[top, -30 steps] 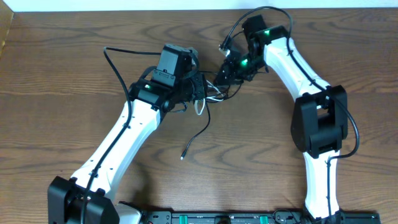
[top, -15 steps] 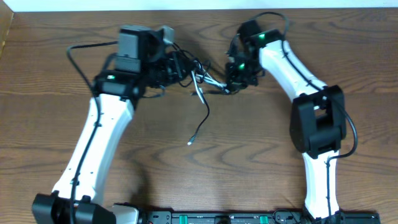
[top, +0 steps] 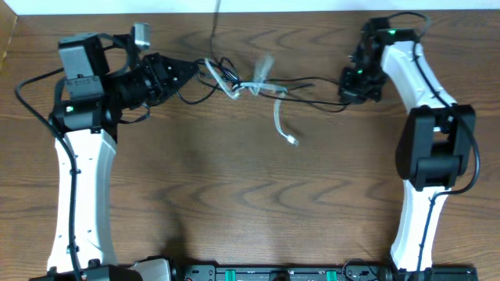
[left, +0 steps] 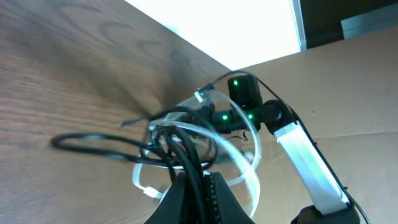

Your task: Untangle cables

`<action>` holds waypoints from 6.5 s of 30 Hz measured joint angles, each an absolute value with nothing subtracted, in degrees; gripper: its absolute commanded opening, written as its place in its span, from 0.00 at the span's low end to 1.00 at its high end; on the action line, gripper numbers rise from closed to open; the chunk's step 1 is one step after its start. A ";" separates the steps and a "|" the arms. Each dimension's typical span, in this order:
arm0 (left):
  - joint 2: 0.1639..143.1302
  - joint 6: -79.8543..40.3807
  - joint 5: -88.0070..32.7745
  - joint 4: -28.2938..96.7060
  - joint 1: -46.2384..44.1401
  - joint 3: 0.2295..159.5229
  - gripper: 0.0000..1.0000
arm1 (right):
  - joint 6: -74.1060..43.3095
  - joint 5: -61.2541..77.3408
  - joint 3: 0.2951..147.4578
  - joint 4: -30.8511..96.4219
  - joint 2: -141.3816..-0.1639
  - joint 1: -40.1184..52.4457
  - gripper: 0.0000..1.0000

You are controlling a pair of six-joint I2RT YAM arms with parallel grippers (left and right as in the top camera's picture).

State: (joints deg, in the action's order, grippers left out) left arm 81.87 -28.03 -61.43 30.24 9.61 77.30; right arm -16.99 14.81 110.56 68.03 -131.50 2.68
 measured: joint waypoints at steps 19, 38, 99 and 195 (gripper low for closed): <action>81.84 -24.14 -45.54 39.48 6.72 77.95 0.08 | 5.93 33.78 110.50 70.19 -129.82 -0.73 0.47; 81.84 -31.22 -43.00 40.34 2.68 78.02 0.07 | 8.49 45.10 113.19 59.86 -116.25 19.35 0.74; 81.84 -38.22 -44.73 37.26 1.23 78.15 0.07 | 11.49 38.57 113.75 64.03 -108.05 25.28 0.42; 81.84 -24.16 -55.64 40.03 1.28 78.48 0.08 | 8.69 40.66 113.54 56.40 -114.45 26.09 0.72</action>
State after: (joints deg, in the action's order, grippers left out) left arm 81.84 -24.16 -55.64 40.03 1.28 78.48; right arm 8.69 40.66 113.54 56.40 -114.45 26.09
